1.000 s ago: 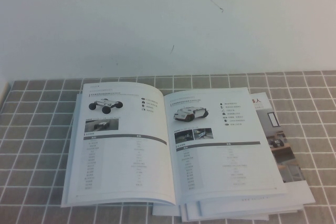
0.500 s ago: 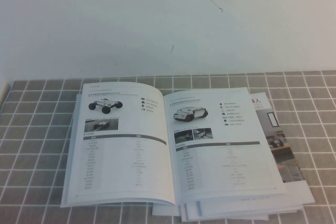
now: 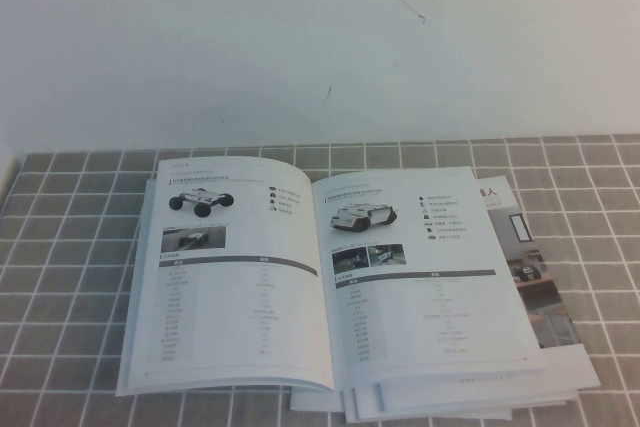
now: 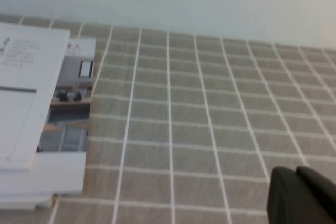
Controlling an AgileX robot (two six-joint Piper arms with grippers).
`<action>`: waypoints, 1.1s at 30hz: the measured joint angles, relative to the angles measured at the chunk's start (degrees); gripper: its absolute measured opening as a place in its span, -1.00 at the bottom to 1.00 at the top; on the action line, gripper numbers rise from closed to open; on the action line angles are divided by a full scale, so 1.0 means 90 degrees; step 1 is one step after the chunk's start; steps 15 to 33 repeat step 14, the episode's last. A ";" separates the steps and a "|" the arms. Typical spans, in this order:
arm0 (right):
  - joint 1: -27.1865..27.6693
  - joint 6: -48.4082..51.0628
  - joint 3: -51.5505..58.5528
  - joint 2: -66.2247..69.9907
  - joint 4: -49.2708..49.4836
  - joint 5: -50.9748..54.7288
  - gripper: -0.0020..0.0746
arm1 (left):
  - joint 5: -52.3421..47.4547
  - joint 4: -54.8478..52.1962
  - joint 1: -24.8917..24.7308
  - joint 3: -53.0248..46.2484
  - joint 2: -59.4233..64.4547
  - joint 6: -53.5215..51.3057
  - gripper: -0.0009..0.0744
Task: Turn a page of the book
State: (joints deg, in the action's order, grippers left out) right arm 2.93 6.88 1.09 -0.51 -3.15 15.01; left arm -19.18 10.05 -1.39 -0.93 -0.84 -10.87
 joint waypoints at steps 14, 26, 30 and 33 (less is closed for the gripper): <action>0.0005 0.0043 0.0017 -0.0013 0.0290 0.0504 -0.95 | 0.0000 0.0014 0.0000 0.0000 0.0000 -0.0010 -0.99; 0.0005 0.0043 0.0017 -0.0013 0.0290 0.0504 -0.95 | 0.0000 0.0014 0.0000 0.0000 0.0000 -0.0010 -0.99; 0.0005 0.0043 0.0017 -0.0013 0.0290 0.0504 -0.95 | 0.0000 0.0014 0.0000 0.0000 0.0000 -0.0010 -0.99; 0.0005 0.0043 0.0017 -0.0013 0.0290 0.0504 -0.95 | 0.0000 0.0014 0.0000 0.0000 0.0000 -0.0010 -0.99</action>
